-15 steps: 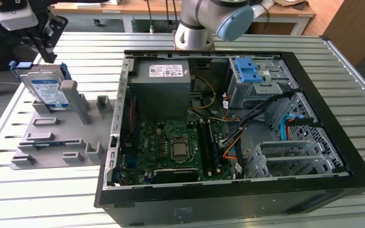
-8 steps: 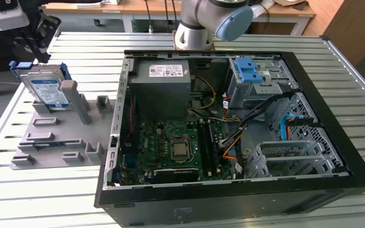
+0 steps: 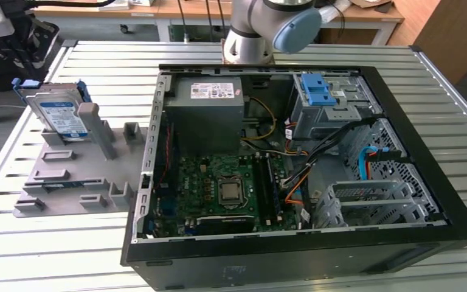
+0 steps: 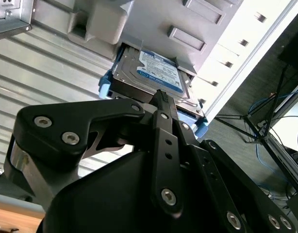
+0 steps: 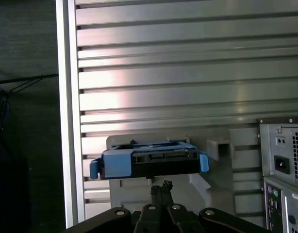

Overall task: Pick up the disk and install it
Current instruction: 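Reach for the disk, then pick up the disk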

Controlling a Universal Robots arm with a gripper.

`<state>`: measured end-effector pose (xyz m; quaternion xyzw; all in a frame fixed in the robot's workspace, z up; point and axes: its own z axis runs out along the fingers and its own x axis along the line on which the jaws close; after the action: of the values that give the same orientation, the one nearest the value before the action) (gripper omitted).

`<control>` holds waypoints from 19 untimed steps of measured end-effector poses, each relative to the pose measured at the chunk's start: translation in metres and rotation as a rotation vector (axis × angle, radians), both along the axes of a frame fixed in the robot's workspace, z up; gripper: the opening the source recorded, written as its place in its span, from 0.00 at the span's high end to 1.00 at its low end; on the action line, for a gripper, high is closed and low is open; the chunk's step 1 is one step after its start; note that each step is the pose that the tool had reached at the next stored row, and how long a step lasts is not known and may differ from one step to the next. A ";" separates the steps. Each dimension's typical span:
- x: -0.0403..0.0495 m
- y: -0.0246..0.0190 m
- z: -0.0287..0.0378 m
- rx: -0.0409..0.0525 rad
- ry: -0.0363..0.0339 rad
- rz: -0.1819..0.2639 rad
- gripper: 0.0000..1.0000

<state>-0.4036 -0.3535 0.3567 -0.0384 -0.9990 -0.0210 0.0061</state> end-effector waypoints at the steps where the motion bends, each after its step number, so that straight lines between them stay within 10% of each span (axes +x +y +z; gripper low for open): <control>1: -0.0030 0.0021 -0.0006 0.0000 0.0004 0.000 0.89; 6: -0.0171 0.0105 -0.0024 0.0000 0.0013 0.000 0.89; 19: -0.0213 0.0107 -0.0027 0.0000 0.0014 0.000 0.89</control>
<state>-0.4249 -0.3428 0.3540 -0.0384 -0.9990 -0.0210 0.0068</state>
